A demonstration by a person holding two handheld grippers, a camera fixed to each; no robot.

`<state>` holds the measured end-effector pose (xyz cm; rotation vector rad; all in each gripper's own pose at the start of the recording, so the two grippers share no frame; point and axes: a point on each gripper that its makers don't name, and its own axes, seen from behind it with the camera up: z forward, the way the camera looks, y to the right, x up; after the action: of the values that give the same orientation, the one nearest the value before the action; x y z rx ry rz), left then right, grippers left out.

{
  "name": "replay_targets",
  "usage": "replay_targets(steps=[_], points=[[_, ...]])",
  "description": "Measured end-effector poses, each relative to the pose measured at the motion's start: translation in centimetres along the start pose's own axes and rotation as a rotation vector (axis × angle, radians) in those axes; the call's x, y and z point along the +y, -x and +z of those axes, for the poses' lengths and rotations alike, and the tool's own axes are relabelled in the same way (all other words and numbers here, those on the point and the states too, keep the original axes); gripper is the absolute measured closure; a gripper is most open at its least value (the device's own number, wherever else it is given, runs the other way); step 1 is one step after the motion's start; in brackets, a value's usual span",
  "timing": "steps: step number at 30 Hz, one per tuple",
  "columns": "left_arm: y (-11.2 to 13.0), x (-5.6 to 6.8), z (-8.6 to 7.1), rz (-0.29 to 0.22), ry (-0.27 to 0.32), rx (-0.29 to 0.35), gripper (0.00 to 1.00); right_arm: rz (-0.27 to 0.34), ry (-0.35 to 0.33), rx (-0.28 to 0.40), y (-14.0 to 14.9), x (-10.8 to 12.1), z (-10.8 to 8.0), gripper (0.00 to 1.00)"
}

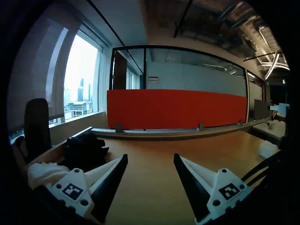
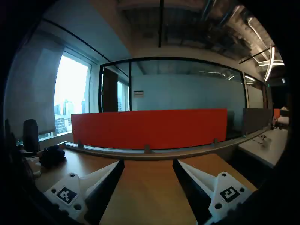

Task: Fold towel

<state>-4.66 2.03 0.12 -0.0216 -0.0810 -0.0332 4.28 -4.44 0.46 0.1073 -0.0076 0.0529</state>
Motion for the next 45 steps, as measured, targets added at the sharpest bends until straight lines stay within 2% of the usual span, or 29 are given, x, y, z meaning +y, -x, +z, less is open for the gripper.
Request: replay_targets(steps=[6,12,18,24,29,33,39,45], points=[[1.2,0.3,0.0,0.019,0.005,0.016,0.1,-0.015,-0.011,-0.016,1.1,-1.1,-0.3,0.0],[1.9,-0.3,-0.1,0.047,-0.005,0.036,0.1,-0.031,-0.007,-0.028,1.5,-1.7,-0.5,0.0],[2.8,-1.4,-0.4,0.033,-0.017,0.055,0.1,-0.049,-0.001,-0.027,1.8,-2.0,-0.7,0.0],[4.1,-1.7,-0.4,0.009,-0.019,0.075,0.1,-0.059,0.01,-0.025,1.8,-1.9,-1.1,0.0],[4.9,-1.7,-0.4,0.022,-0.026,0.082,0.1,-0.051,0.022,-0.02,2.3,-1.3,-1.6,0.01],[5.0,-1.6,-0.5,0.037,-0.028,0.097,0.1,-0.047,0.032,-0.021,2.7,-0.8,-1.8,0.0],[5.0,-1.7,-0.4,0.019,-0.037,0.11,0.1,-0.056,0.038,-0.02,2.6,-0.3,-1.7,0.0],[5.0,-1.6,-0.3,0.023,-0.037,0.116,0.1,-0.056,0.044,-0.017,2.4,0.3,-1.8,0.0]])
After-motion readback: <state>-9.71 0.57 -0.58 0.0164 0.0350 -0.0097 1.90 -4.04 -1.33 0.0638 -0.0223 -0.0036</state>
